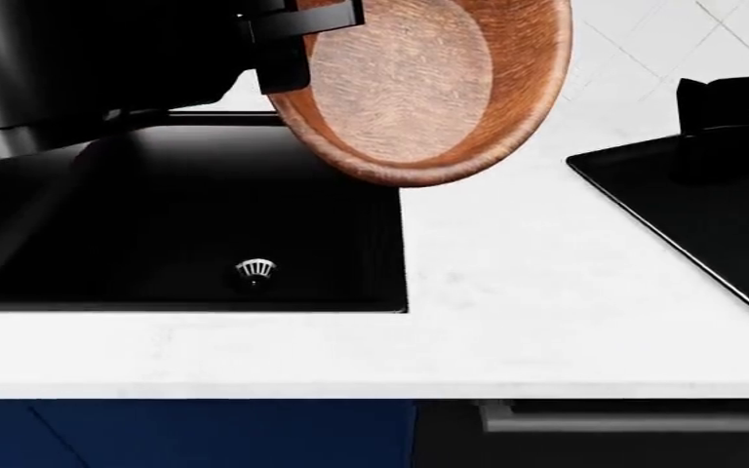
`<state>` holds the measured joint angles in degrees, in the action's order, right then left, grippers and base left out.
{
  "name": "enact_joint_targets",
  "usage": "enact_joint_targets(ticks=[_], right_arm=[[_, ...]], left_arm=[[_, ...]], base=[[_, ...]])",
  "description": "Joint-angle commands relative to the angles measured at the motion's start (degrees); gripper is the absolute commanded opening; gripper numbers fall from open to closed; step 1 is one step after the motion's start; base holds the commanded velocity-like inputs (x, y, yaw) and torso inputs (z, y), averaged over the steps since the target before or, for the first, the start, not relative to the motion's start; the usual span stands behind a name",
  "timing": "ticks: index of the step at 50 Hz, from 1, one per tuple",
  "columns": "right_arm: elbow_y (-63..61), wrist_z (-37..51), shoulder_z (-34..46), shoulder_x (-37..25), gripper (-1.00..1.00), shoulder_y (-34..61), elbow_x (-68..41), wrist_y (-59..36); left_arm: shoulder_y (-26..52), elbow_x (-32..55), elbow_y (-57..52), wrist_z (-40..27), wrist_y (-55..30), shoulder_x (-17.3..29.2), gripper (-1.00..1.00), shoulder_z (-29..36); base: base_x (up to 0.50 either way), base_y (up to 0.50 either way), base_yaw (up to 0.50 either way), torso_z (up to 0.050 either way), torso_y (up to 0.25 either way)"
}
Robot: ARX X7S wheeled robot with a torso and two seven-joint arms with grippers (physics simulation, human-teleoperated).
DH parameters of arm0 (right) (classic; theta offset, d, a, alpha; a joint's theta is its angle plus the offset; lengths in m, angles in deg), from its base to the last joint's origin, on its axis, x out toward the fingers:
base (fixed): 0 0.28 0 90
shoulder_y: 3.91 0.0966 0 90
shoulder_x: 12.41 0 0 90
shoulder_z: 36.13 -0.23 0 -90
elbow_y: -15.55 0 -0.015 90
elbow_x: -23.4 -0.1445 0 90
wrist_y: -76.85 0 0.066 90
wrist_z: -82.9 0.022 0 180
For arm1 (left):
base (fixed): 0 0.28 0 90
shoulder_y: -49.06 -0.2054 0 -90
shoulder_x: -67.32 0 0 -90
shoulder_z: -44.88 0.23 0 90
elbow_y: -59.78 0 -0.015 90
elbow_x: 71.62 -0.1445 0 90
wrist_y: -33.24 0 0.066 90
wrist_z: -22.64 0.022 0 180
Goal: Place the two vegetables and bowl onto the tray for setting up a vegetable dip station.
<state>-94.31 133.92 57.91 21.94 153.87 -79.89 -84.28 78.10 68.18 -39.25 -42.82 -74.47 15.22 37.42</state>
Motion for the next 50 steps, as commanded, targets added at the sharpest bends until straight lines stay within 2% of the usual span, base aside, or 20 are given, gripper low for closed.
enact_joint_targets(ticks=[1,34,50], right_arm=[[-0.30,0.21,0.22,-0.28,1.00,-0.08,-0.40,0.39],[0.19,0.63,2.42,0.17,1.00,2.58,-1.25,0.66],[0.51,0.34,4.46,1.80,1.00,4.42,-0.68,0.47]], left_arm=[[0.09,-0.66,0.10,-0.05,0.42,0.29,-1.00,-0.82],[-1.29,-1.18,-0.23,-0.01,0.70,1.51,-1.00,-1.65],[-2.13,-1.14,-1.75,-1.18,2.25,3.60,-1.00,-2.50]], base=[[0.00,-0.50,0.00,0.000,0.000],[0.00,-0.50,0.00,0.000,0.001],[0.00,-0.50,0.00,0.001,0.001]])
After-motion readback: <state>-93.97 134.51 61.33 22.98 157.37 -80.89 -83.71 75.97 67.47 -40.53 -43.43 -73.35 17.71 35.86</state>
